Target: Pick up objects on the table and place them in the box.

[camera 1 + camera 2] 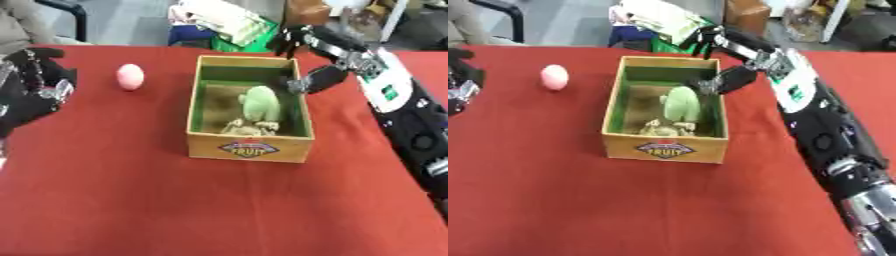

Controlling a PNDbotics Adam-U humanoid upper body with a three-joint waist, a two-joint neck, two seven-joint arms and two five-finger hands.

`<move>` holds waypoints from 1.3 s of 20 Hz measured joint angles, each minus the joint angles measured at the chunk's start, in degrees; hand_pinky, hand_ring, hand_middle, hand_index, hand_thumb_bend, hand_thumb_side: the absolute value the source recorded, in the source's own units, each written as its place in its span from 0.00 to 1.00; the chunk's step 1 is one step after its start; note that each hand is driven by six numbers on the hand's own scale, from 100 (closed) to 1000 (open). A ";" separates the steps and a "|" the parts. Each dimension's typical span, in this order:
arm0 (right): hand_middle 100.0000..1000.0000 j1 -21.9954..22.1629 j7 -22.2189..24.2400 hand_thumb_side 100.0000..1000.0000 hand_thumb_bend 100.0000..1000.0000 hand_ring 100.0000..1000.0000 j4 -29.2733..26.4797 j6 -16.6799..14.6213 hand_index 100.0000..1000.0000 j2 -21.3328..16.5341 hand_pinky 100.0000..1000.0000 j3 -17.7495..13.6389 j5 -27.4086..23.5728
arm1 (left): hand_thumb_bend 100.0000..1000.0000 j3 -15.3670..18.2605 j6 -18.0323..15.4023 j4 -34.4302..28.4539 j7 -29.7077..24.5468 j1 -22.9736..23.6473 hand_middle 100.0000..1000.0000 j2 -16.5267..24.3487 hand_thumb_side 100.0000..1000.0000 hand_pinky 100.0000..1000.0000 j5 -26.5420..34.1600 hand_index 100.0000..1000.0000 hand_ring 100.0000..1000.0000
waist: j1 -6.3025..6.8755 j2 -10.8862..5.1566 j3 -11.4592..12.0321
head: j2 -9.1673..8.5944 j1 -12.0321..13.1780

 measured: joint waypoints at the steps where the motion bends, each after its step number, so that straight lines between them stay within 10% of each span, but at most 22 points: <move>1: 0.71 0.15 0.45 0.47 0.20 0.66 -0.67 0.45 0.82 -0.40 0.53 -0.12 -2.07 | 0.19 -0.01 -0.16 1.45 -0.21 -0.64 0.49 0.74 0.15 0.61 -1.02 0.75 0.54 | 0.01 -0.05 -0.48 | 0.03 0.22; 16: 0.69 0.27 5.98 0.43 0.14 0.64 -8.76 5.98 0.81 -0.79 0.51 2.34 -22.77 | 0.31 -0.57 -5.68 27.99 -0.68 -11.94 0.57 4.25 0.18 0.63 -25.49 0.78 0.59 | 0.54 -0.08 -11.33 | 0.93 7.38; 26: 0.68 -0.09 6.77 0.42 0.13 0.63 -9.73 6.77 0.80 0.23 0.50 3.64 -25.44 | 0.38 2.16 -1.44 43.80 4.98 -17.37 0.61 0.16 0.20 0.64 -38.54 0.79 0.61 | 0.51 0.71 -14.81 | 0.93 11.40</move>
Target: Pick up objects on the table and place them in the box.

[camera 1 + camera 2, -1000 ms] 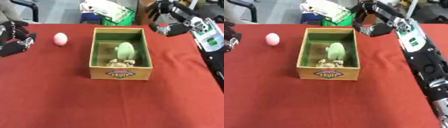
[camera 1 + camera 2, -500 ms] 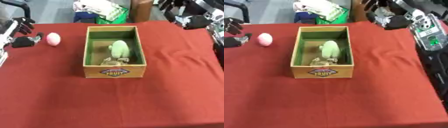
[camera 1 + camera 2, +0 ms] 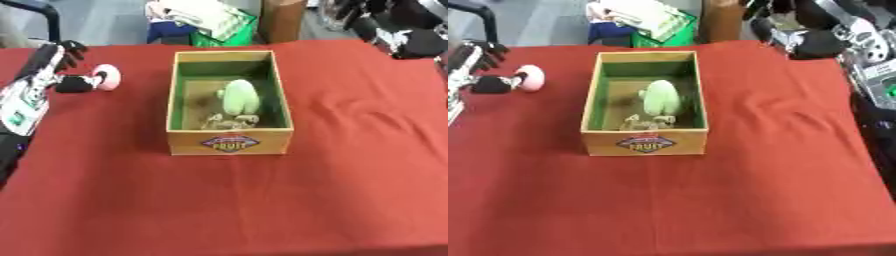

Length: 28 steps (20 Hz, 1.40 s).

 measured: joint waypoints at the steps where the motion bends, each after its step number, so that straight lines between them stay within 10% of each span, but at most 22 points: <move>1: 0.68 0.00 0.00 0.43 0.13 0.63 -0.01 0.00 0.80 0.10 0.50 0.09 0.00 | 0.40 0.34 0.43 1.07 0.59 -0.31 0.62 -0.29 0.21 0.64 -0.45 0.79 0.61 | 0.00 0.12 -0.27 | 0.00 0.29; 6: 0.68 -0.01 0.00 0.43 0.12 0.63 -0.11 0.00 0.80 0.41 0.50 0.36 0.08 | 0.36 1.03 0.46 3.86 2.08 -0.74 0.56 -1.13 0.20 0.61 0.18 0.75 0.55 | -0.11 0.82 -1.27 | -0.03 1.14; 9: 0.68 -0.01 0.00 0.43 0.11 0.63 -0.11 0.00 0.80 0.41 0.50 0.41 0.49 | 0.02 1.04 0.09 4.27 2.40 -0.74 0.37 -1.46 0.12 0.55 1.08 0.62 0.43 | -0.19 1.06 -1.39 | -0.04 1.41; 14: 0.67 0.05 0.00 0.43 0.11 0.62 -0.05 0.00 0.80 0.42 0.50 0.39 1.05 | 0.00 1.84 0.68 4.12 10.57 -0.75 0.08 -1.98 0.11 0.41 3.59 0.36 0.23 | -0.23 1.12 -1.07 | -0.04 1.70; 20: 0.67 0.97 0.01 0.42 0.10 0.62 0.31 0.01 0.79 0.42 0.49 0.29 1.64 | 0.00 -0.11 -1.23 -3.59 19.10 -0.43 0.09 -2.45 0.11 0.42 13.61 0.37 0.25 | -0.27 0.97 0.43 | 0.05 1.27; 28: 0.67 1.34 0.01 0.43 0.11 0.62 0.78 0.01 0.79 1.49 0.50 1.56 2.90 | 0.00 -9.21 -4.62 -21.74 3.62 -2.54 0.20 -2.37 0.11 0.51 17.68 0.46 0.36 | 0.33 -0.19 0.00 | 0.49 1.21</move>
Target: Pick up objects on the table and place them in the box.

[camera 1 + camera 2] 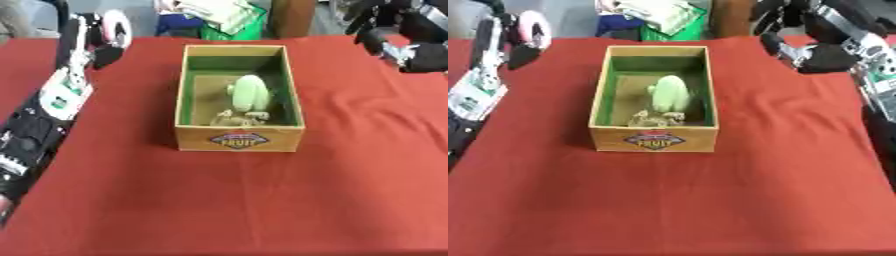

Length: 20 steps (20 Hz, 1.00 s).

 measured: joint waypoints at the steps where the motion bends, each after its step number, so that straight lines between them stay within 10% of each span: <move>1: 0.67 0.10 0.00 0.43 0.11 0.62 0.02 0.00 0.79 0.25 0.50 0.36 0.28 | 0.00 -1.06 -0.43 -1.39 -2.90 -0.51 0.22 -0.02 0.12 0.52 -0.49 0.47 0.37 | 0.06 -0.14 -0.22 | 0.03 0.04; 12: 0.67 0.61 0.00 0.44 0.11 0.62 1.07 0.00 0.79 1.50 0.50 2.75 4.23 | 0.48 -3.25 -3.28 -0.43 -26.28 -1.66 0.68 -3.15 0.28 0.69 -10.56 0.81 0.66 | 0.23 -0.57 -0.17 | 0.04 0.48; 17: 0.67 0.68 0.00 0.44 0.10 0.62 1.24 0.00 0.79 1.50 0.50 2.69 4.43 | 0.46 -2.20 -2.79 -2.05 -26.05 -0.75 0.66 -3.20 0.35 0.69 -7.26 0.81 0.65 | 0.24 -0.75 0.76 | 0.05 0.33; 20: 0.67 1.29 0.00 0.42 0.09 0.62 1.36 0.00 0.79 1.38 0.49 2.18 4.44 | 0.29 -1.41 -1.63 -6.23 -22.61 1.13 0.52 -3.04 0.19 0.64 -2.25 0.73 0.55 | 0.25 -0.76 2.12 | 0.07 0.13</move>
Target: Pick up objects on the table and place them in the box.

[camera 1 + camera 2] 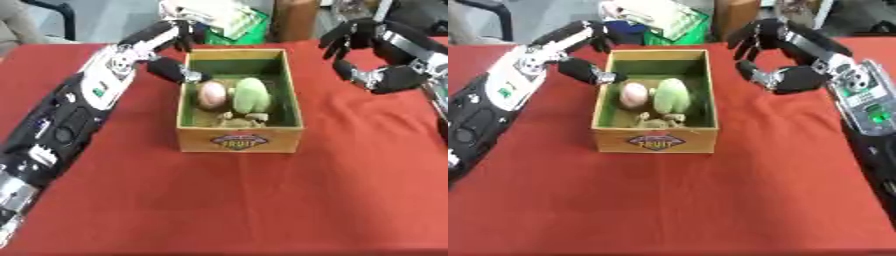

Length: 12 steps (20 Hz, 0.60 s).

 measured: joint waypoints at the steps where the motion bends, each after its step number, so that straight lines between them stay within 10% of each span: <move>1: 0.66 0.38 0.00 0.41 0.08 0.61 0.00 0.00 0.78 -0.07 0.49 -0.32 -0.04 | 0.24 0.51 0.56 -2.12 2.00 1.19 0.49 0.07 0.17 0.63 2.51 0.71 0.53 | -0.01 0.00 0.69 | 0.01 -0.11; 9: 0.61 6.07 0.30 0.31 0.04 0.57 -1.83 0.30 0.73 -3.89 0.42 -5.88 -5.05 | 0.14 8.72 4.75 -25.91 18.16 19.93 0.43 2.93 0.11 0.58 24.92 0.67 0.48 | -0.07 0.02 6.49 | 0.98 -2.07; 10: 0.60 6.86 0.39 0.30 0.04 0.56 -2.45 0.39 0.72 -4.46 0.41 -6.68 -5.63 | 0.00 9.93 5.05 -28.14 19.44 22.23 0.43 3.08 0.13 0.58 26.23 0.67 0.48 | -0.06 0.05 6.85 | 1.03 -2.38; 12: 0.58 8.34 0.51 0.27 0.05 0.55 -3.83 0.51 0.71 -5.42 0.40 -8.15 -6.64 | 0.13 12.20 5.58 -31.26 21.81 26.26 0.43 3.08 0.11 0.57 27.79 0.68 0.48 | -0.05 0.17 7.27 | 1.16 -3.09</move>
